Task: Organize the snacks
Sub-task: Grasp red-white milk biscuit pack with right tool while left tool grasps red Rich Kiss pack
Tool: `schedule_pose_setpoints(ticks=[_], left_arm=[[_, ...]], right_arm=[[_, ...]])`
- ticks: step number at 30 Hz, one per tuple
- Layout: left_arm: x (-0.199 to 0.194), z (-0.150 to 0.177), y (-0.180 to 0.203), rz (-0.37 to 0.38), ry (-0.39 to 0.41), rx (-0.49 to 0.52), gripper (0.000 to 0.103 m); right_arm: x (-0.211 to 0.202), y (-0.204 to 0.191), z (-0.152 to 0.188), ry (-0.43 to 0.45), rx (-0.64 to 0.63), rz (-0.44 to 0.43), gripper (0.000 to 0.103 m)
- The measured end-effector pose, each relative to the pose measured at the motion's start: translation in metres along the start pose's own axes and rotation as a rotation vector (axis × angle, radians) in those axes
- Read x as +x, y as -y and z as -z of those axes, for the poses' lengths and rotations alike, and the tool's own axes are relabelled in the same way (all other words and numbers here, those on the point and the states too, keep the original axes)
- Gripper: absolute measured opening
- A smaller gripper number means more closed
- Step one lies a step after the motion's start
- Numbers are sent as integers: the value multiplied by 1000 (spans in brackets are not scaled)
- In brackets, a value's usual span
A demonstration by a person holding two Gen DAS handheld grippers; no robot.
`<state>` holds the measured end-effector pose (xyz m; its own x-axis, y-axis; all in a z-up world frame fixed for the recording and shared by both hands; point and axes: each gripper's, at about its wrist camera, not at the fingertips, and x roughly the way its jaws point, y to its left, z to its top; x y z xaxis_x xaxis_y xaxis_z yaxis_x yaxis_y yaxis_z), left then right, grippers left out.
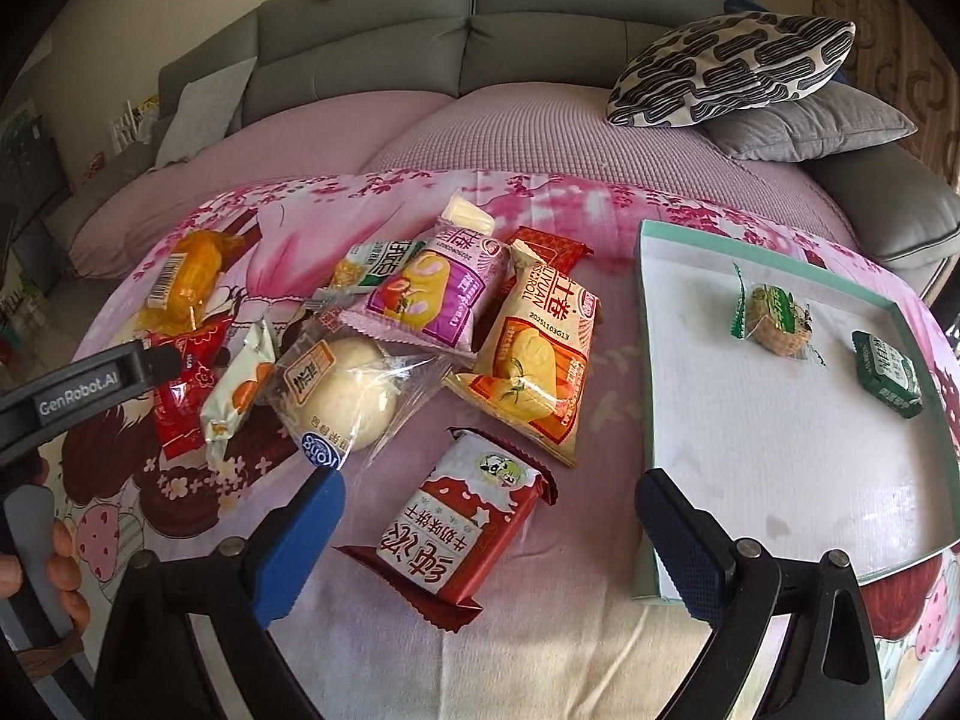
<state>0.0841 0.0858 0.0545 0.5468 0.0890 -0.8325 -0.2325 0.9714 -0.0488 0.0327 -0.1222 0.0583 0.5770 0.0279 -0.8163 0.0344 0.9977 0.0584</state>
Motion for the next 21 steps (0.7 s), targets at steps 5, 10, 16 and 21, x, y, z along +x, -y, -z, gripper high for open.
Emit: schedule_pose_setpoints(ticks=[5,10,16,21], left_arm=[[14,0,5,-15,-18,6,97],[27,4,7,-34,-39,8,97],[37,5,9,-11,-51,3,78],[42,6,12,17,-69,6,64]], right_arm=[[13,-6,4,-46,-2,3,83],[26,-6,9,-85,-3,5,77],[36,-11,14,-95,-37,51,69],[35,-10,14,-88,-34,57,55]])
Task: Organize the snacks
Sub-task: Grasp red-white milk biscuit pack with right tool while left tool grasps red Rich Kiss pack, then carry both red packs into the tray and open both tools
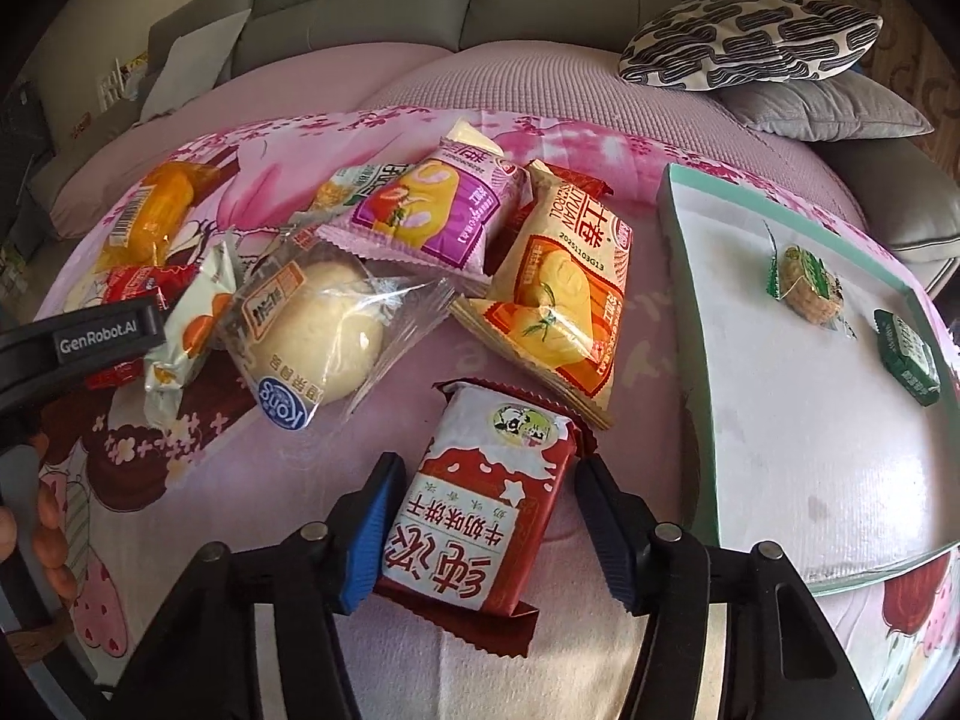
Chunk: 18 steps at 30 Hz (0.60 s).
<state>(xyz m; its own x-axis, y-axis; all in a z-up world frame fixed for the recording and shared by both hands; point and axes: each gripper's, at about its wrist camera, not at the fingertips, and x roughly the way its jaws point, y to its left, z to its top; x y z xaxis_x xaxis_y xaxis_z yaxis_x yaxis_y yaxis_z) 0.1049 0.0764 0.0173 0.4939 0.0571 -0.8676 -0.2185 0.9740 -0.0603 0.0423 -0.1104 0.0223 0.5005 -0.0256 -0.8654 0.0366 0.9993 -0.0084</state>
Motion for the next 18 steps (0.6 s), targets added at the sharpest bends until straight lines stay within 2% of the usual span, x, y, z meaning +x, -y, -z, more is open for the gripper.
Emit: schedule_pose_setpoints(ticks=[3,10,18], left_arm=[[-2,-1,1,-6,5,6,63],[-17,-4,-2,6,39,-4,63],[-46,-9,-7,31,102,-14,63]], right_arm=[[-3,5,-2,5,21,-3,43],[-8,12,-4,8,55,-38,42],[-29,15,-8,68,59,-73,42]])
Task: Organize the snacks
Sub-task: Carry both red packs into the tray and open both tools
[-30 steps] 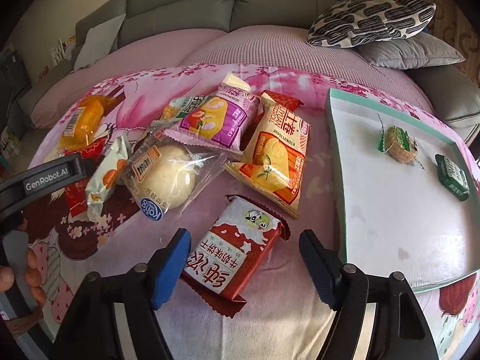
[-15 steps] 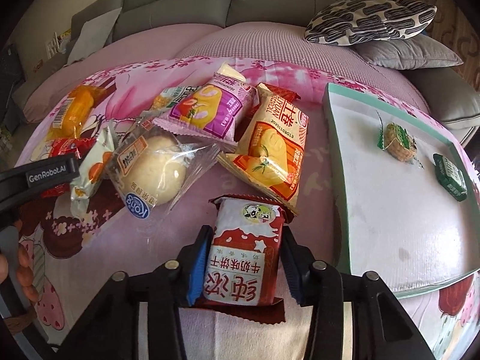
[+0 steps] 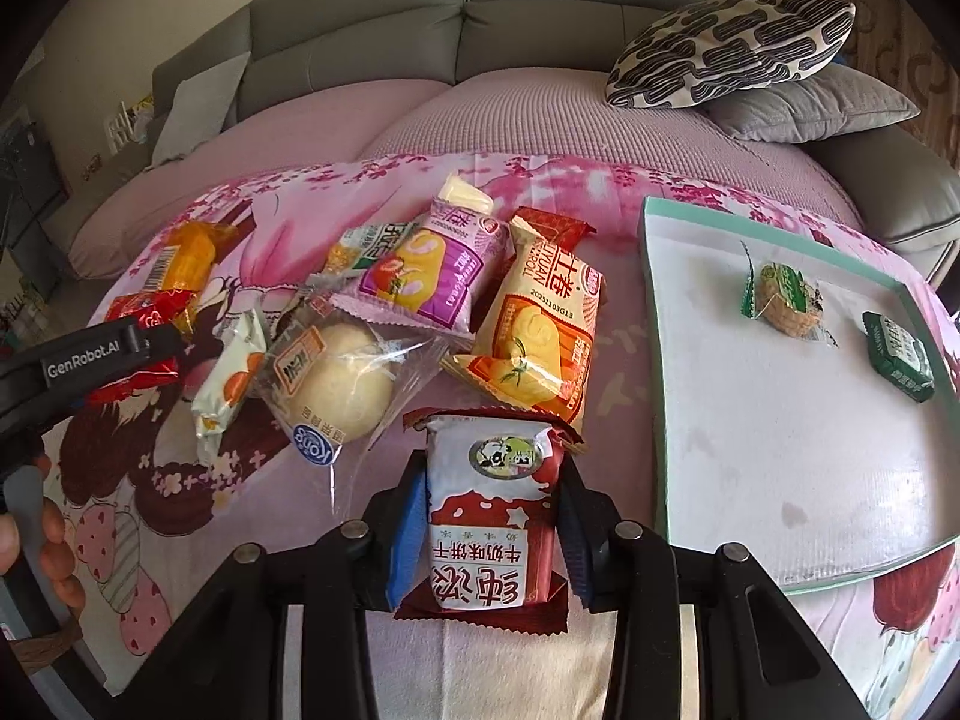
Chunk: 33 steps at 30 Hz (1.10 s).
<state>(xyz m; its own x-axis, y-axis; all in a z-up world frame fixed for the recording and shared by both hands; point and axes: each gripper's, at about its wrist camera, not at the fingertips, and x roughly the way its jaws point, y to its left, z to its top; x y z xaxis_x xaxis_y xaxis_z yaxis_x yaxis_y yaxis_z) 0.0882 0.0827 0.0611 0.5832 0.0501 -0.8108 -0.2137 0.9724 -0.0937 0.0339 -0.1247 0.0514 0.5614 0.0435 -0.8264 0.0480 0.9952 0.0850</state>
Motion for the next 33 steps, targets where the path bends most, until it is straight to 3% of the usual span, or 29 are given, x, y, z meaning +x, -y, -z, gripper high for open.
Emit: schedule_pose_setpoints(ticks=[7,20,29,33], left_arm=[[-29,-8,5,27,75,3,63],[-54,-10,39,81,126,60,63],[-60,3,95,178,119,177,63],[-62,15,127,244,98,245,63]], right_arm=[[-14,1,-4,37,2,-34,42],[-26,16,-8,66,41,-50,42],[-36,65,-11,84,155,-19,42],[-45,99,-11,100,215,74,42]])
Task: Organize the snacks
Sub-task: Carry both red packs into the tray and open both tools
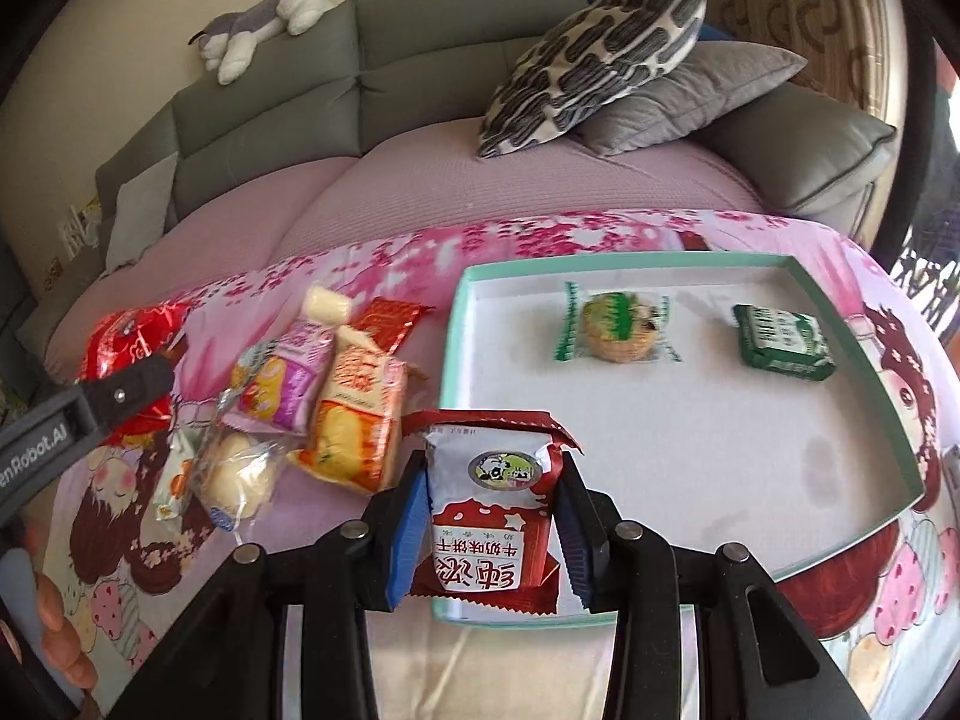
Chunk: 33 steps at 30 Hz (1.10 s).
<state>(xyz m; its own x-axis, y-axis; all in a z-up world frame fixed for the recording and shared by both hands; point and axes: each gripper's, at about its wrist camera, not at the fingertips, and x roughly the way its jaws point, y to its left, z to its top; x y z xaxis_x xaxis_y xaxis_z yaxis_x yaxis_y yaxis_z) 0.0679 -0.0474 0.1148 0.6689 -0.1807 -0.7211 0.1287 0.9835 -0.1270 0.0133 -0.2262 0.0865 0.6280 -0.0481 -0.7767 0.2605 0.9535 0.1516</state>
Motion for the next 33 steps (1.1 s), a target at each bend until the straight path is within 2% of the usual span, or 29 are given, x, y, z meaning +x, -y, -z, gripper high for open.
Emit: schedule_pose_setpoints(ticks=[9,17,24,33], left_arm=[[8,16,72,107,-39,159,63],[14,30,123,195,-62,249,63],[27,42,149,205,-76,298,63],[56,59,162,183,-132,337,63]], right_arm=[[-17,86,-11,37,171,132,42],[-38,151,-12,70,280,267,42],[-35,170,-14,76,292,279,42],[3,177,-4,-14,292,267,42]])
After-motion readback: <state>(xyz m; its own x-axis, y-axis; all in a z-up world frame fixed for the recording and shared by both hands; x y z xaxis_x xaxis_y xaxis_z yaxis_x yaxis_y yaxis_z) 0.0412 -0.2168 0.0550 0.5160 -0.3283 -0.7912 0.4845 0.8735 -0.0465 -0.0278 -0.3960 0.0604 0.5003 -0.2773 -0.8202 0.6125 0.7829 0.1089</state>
